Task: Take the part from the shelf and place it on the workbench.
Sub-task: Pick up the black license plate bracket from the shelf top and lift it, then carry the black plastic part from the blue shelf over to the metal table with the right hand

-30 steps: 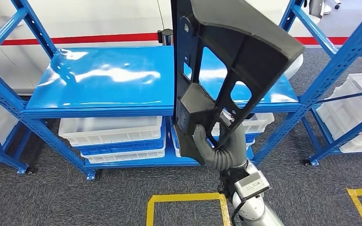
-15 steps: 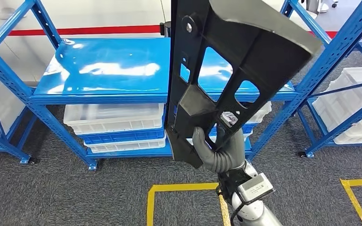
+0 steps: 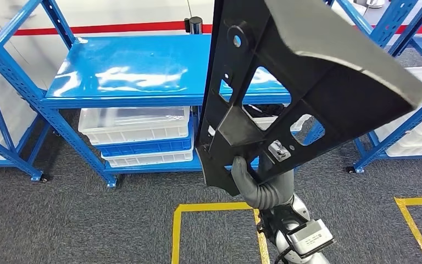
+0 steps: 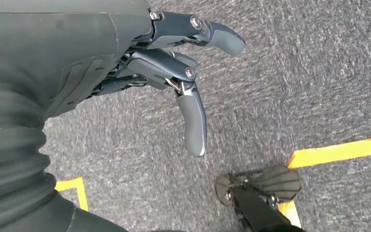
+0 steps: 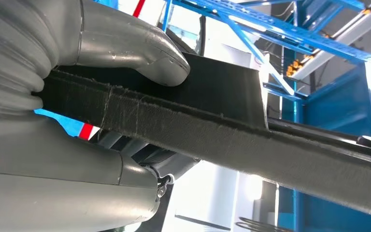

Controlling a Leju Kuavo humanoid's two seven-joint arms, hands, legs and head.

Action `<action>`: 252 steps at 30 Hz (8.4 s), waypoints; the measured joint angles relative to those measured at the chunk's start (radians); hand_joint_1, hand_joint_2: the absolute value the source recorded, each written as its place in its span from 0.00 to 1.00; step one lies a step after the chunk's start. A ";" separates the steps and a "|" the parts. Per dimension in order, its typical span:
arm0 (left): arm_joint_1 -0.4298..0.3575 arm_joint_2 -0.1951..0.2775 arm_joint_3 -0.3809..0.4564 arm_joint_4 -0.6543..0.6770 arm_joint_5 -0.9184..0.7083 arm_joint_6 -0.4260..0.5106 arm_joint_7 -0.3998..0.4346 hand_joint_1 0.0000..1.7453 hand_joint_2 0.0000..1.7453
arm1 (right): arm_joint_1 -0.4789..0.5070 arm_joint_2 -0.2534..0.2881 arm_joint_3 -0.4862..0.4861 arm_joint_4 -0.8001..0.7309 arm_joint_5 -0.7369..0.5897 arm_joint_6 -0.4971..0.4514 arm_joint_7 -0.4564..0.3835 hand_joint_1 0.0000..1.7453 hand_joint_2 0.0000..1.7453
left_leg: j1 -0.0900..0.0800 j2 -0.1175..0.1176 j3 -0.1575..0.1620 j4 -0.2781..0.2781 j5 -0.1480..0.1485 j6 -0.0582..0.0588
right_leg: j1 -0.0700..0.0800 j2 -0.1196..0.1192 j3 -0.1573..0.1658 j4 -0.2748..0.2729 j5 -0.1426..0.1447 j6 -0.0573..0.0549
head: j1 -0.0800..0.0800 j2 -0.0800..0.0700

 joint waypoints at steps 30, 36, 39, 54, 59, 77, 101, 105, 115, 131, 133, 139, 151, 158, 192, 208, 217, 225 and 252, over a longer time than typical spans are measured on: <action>0.008 0.006 0.000 0.001 0.034 -0.001 -0.019 0.00 1.00 | 0.126 -0.043 -0.009 -0.028 0.034 0.032 -0.043 1.00 1.00 | -0.004 0.005 0.004 -0.003 -0.002 0.006 | 0.005 0.000 0.014 -0.006 -0.010 0.003 | -0.003 0.000; 0.012 0.008 0.000 0.001 0.041 -0.006 -0.026 0.00 1.00 | 0.149 -0.045 -0.009 -0.030 0.127 -0.004 -0.056 1.00 1.00 | 0.003 0.002 -0.064 0.233 -0.181 -0.015 | -0.001 -0.004 -0.009 -0.010 0.026 -0.037 | -0.012 0.000; 0.013 0.008 0.000 0.001 0.042 -0.005 -0.025 0.00 1.00 | 0.164 -0.049 -0.009 -0.030 0.158 -0.020 -0.056 1.00 1.00 | 0.005 0.004 -0.011 0.213 -0.148 -0.018 | 0.001 -0.006 -0.015 -0.005 0.035 -0.032 | -0.012 0.000; 0.011 0.004 0.000 0.001 0.044 -0.001 -0.027 0.00 1.00 | 0.176 -0.066 -0.008 -0.036 0.180 -0.036 -0.057 1.00 1.00 | -0.001 -0.016 0.058 -0.004 -0.063 0.038 | -0.005 -0.004 -0.159 0.252 -0.054 0.014 | -0.005 0.000; 0.009 0.003 0.000 0.001 0.047 -0.001 -0.027 0.00 1.00 | 0.175 -0.068 -0.007 -0.036 0.200 -0.050 -0.055 1.00 1.00 | -0.004 -0.047 0.048 -0.004 -0.045 0.013 | -0.004 0.035 -0.027 0.006 0.022 0.014 | -0.006 0.000; 0.005 0.007 0.000 0.002 0.048 -0.007 -0.027 0.00 1.00 | 0.156 -0.067 -0.013 -0.022 0.211 -0.058 -0.038 1.00 1.00 | -0.011 0.029 0.054 0.006 -0.066 0.018 | 0.010 -0.113 -0.043 0.018 0.030 0.002 | -0.011 0.000; 0.011 0.024 -0.019 0.008 0.060 -0.002 -0.057 0.00 1.00 | 0.194 -0.065 -0.018 -0.021 0.198 -0.047 -0.062 1.00 1.00 | -0.001 0.022 -0.017 0.155 -0.109 -0.018 | 0.006 -0.086 -0.034 0.006 0.040 -0.028 | -0.012 0.000; 0.009 0.044 -0.019 0.009 0.075 -0.005 -0.101 0.00 1.00 | 0.180 -0.057 -0.025 -0.014 0.183 -0.039 -0.058 1.00 1.00 | -0.014 0.058 0.057 0.008 -0.071 0.003 | 0.020 -0.127 -0.036 0.011 0.033 -0.015 | -0.008 0.000; 0.017 0.072 -0.013 0.019 0.118 -0.021 -0.117 0.00 1.00 | 0.188 -0.057 -0.055 0.005 0.152 -0.038 -0.063 1.00 1.00 | -0.006 -0.073 0.030 -0.002 -0.041 0.043 | 0.001 0.000 -0.164 0.267 -0.069 0.005 | 0.001 0.000; 0.035 0.025 -0.059 0.020 0.052 -0.094 0.020 0.00 1.00 | 0.282 -0.077 -0.105 -0.025 0.204 -0.041 -0.017 1.00 1.00 | -0.002 0.010 -0.048 0.194 -0.124 -0.011 | 0.000 -0.079 -0.028 0.005 0.031 -0.026 | -0.009 0.000; 0.034 0.020 -0.074 0.020 0.040 -0.120 0.063 0.00 1.00 | 0.291 -0.078 -0.105 -0.025 0.212 -0.042 -0.001 1.00 1.00 | -0.005 0.052 0.028 0.065 -0.083 -0.008 | 0.005 -0.102 -0.026 0.008 0.024 -0.020 | -0.009 0.000; 0.030 0.008 -0.122 0.016 0.010 -0.168 0.144 0.00 1.00 | 0.316 -0.091 -0.103 -0.048 0.254 -0.068 0.055 1.00 1.00 | -0.014 0.017 0.048 0.002 -0.064 0.030 | 0.008 -0.112 -0.034 0.036 -0.002 0.005 | -0.001 0.000; 0.014 0.003 -0.131 0.014 0.052 -0.125 0.077 0.00 1.00 | 0.332 -0.117 -0.097 -0.079 0.286 -0.091 0.076 1.00 1.00 | -0.015 -0.144 0.029 -0.001 -0.035 0.023 | -0.001 0.078 -0.036 0.017 0.018 0.009 | 0.003 0.000; 0.011 0.000 -0.123 0.013 0.068 -0.125 0.029 0.00 1.00 | 0.333 -0.119 -0.095 -0.090 0.289 -0.092 0.066 1.00 1.00 | -0.012 -0.013 -0.082 0.233 -0.164 -0.005 | -0.002 -0.027 -0.031 0.007 0.032 -0.029 | -0.009 0.000; 0.026 0.091 -0.067 0.024 0.159 -0.103 -0.051 0.00 1.00 | 0.379 -0.059 -0.089 -0.023 0.224 -0.179 -0.100 1.00 1.00 | 0.001 0.007 -0.056 0.205 -0.129 -0.026 | -0.008 -0.077 -0.023 0.014 0.018 -0.030 | -0.015 0.000; 0.007 0.082 -0.068 0.023 0.149 -0.101 -0.090 0.00 1.00 | 0.366 -0.041 -0.085 -0.016 0.239 -0.178 -0.093 1.00 1.00 | -0.003 -0.091 0.030 0.003 -0.045 0.030 | -0.007 0.013 -0.111 0.191 -0.053 0.017 | -0.006 0.000; 0.013 0.071 -0.083 0.023 0.137 -0.094 -0.059 0.00 1.00 | 0.375 -0.034 -0.097 -0.017 0.190 -0.179 -0.092 1.00 1.00 | -0.009 -0.068 -0.026 0.089 -0.088 -0.014 | -0.015 -0.001 -0.031 0.020 0.024 -0.026 | -0.018 0.000; 0.000 0.050 -0.102 0.021 0.131 -0.070 -0.050 0.00 1.00 | 0.386 -0.046 -0.161 -0.021 0.140 -0.151 -0.113 1.00 1.00 | -0.006 0.063 0.030 0.063 -0.083 -0.016 | -0.001 -0.109 -0.025 0.021 0.012 -0.022 | -0.025 0.000; -0.015 0.028 -0.098 0.016 0.207 -0.073 -0.060 0.00 1.00 | 0.406 -0.031 -0.234 -0.070 0.104 -0.014 -0.144 1.00 1.00 | -0.003 -0.003 -0.090 0.264 -0.164 -0.023 | -0.010 -0.063 -0.040 0.027 0.022 -0.030 | -0.023 0.000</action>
